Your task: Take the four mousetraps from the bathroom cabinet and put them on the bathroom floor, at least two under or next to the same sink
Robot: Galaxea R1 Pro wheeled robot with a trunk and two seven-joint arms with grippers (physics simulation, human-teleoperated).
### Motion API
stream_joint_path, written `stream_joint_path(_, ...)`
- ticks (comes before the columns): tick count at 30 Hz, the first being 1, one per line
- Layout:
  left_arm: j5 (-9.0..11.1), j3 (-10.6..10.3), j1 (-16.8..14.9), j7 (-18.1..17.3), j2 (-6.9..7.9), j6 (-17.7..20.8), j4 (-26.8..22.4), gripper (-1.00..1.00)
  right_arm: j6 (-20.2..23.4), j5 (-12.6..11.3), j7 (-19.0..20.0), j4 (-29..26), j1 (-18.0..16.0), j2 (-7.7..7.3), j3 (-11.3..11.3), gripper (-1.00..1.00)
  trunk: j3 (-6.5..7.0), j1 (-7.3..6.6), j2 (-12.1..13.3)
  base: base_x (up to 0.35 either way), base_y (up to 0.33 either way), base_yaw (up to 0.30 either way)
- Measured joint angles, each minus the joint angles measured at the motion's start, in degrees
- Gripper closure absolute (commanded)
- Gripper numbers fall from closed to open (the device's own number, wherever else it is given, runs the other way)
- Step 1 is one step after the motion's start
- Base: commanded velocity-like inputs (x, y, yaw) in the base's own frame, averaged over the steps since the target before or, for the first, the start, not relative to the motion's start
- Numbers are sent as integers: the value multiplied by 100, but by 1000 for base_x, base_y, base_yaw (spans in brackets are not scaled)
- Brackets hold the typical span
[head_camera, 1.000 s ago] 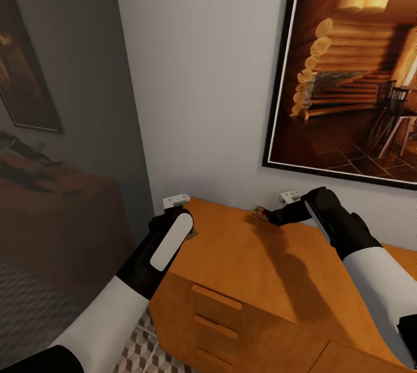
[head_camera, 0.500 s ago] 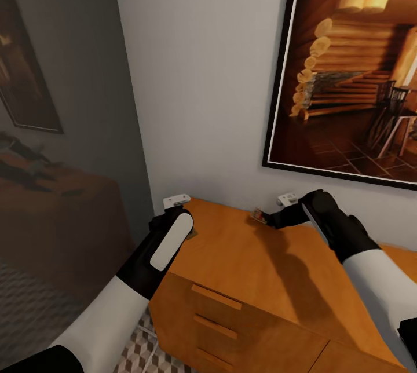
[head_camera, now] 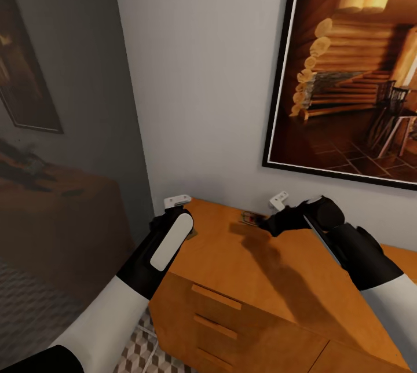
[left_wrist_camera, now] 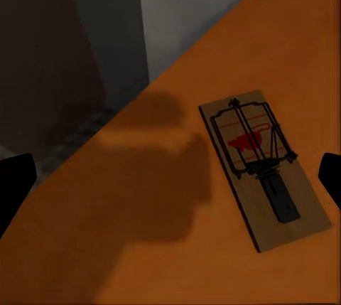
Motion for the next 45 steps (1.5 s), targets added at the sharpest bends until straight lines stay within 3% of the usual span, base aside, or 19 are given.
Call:
stream_joint_path(9, -10, 0, 0, -189, 0, 16, 3, -100, -5, 15, 31, -241, 79, -287, -111, 100, 0, 0, 0, 0, 0, 0)
stream_joint_path(20, -10, 8, 0, -213, 0, 3, 9, -100, -3, 26, 19, -247, 85, -487, -408, 100, 0, 0, 0, 0, 0, 0)
stream_joint_path(45, -6, 7, 0, -436, 0, 20, 27, -100, 0, 44, 5, -250, 85, -537, -469, 100, 0, 0, 0, 0, 0, 0)
